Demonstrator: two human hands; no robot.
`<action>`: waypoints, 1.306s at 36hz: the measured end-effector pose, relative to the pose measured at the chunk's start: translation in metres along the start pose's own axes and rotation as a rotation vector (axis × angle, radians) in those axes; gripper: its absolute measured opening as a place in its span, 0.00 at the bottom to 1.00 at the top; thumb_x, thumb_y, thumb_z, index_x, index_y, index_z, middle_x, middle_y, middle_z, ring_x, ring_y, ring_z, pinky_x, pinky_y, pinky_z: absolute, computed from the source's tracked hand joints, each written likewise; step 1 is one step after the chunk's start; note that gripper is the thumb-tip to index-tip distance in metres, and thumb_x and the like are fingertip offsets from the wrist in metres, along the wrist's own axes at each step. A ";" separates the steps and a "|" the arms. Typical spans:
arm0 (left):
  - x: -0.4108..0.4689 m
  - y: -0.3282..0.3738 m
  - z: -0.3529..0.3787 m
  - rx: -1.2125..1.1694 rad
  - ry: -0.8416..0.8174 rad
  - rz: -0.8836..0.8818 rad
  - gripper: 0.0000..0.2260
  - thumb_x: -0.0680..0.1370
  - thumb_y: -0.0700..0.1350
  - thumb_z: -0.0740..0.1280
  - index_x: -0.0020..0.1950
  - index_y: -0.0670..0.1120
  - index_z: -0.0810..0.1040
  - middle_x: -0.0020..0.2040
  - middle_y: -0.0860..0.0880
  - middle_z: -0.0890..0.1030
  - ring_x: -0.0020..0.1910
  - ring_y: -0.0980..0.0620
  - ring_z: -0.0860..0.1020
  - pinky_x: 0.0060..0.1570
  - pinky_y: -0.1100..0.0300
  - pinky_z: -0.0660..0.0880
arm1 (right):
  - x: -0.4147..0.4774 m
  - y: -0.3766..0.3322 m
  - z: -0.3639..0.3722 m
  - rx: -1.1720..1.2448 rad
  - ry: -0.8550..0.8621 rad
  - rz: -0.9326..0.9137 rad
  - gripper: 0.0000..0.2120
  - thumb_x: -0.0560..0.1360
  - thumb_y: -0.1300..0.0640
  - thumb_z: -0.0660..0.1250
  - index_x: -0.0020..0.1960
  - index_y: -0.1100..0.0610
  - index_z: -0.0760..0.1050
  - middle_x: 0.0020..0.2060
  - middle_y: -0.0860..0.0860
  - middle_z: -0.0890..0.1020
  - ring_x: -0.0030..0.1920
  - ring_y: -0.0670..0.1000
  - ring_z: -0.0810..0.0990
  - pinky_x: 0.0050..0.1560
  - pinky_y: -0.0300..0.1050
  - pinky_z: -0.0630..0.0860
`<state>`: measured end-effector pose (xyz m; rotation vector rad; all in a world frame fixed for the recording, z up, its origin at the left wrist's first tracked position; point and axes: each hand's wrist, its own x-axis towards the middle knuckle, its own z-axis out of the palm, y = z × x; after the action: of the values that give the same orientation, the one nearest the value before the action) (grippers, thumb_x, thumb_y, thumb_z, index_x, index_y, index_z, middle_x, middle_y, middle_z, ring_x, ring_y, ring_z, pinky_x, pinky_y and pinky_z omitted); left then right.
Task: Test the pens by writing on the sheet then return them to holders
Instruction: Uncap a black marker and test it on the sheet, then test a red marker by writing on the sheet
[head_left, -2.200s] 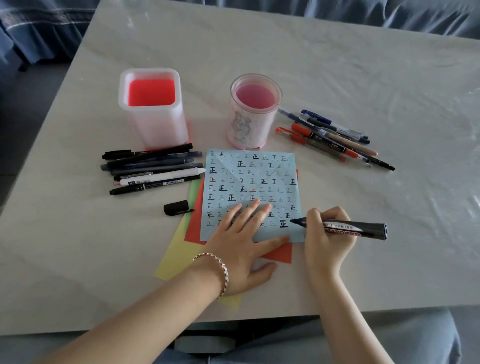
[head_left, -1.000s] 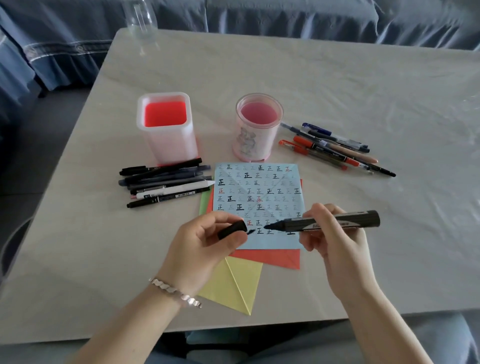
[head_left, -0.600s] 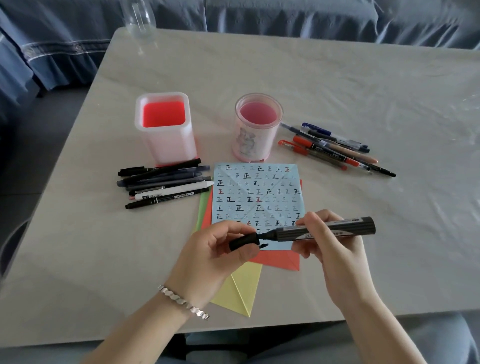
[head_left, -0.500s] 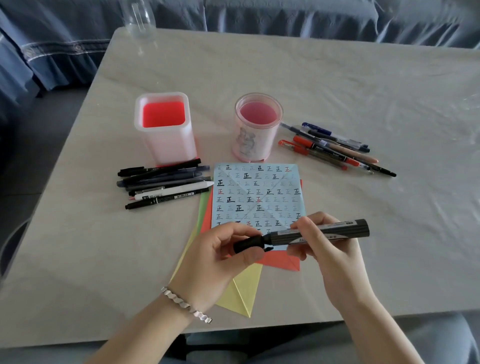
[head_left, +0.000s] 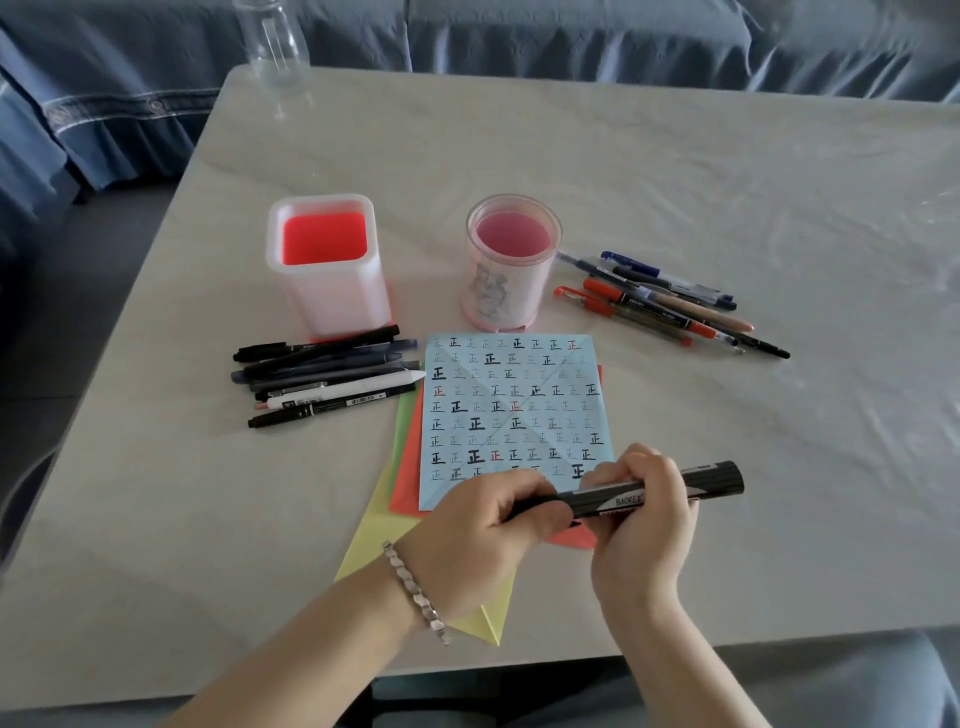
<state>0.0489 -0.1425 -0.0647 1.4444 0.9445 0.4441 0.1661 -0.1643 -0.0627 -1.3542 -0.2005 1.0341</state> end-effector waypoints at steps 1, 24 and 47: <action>0.001 0.000 -0.001 -0.072 -0.018 -0.037 0.07 0.70 0.51 0.62 0.36 0.49 0.74 0.22 0.57 0.66 0.23 0.59 0.62 0.26 0.67 0.60 | 0.000 0.000 0.001 0.007 -0.010 -0.013 0.12 0.59 0.58 0.57 0.17 0.54 0.65 0.20 0.49 0.67 0.24 0.48 0.64 0.25 0.35 0.61; 0.005 -0.043 -0.039 0.929 0.603 0.350 0.10 0.73 0.48 0.58 0.49 0.46 0.74 0.42 0.47 0.79 0.39 0.45 0.76 0.44 0.56 0.67 | 0.014 0.009 -0.025 -0.556 -0.365 -0.142 0.13 0.77 0.56 0.60 0.38 0.62 0.71 0.19 0.49 0.70 0.21 0.45 0.65 0.24 0.33 0.63; 0.038 -0.065 0.001 1.114 0.374 0.236 0.26 0.74 0.58 0.55 0.66 0.44 0.68 0.66 0.44 0.73 0.67 0.46 0.70 0.67 0.49 0.65 | 0.135 -0.066 -0.030 -1.278 -0.183 -0.705 0.10 0.73 0.63 0.64 0.53 0.58 0.79 0.45 0.51 0.79 0.44 0.50 0.75 0.44 0.36 0.65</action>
<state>0.0542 -0.1225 -0.1373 2.5554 1.4316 0.3702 0.2951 -0.0825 -0.0715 -2.0354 -1.5526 0.3378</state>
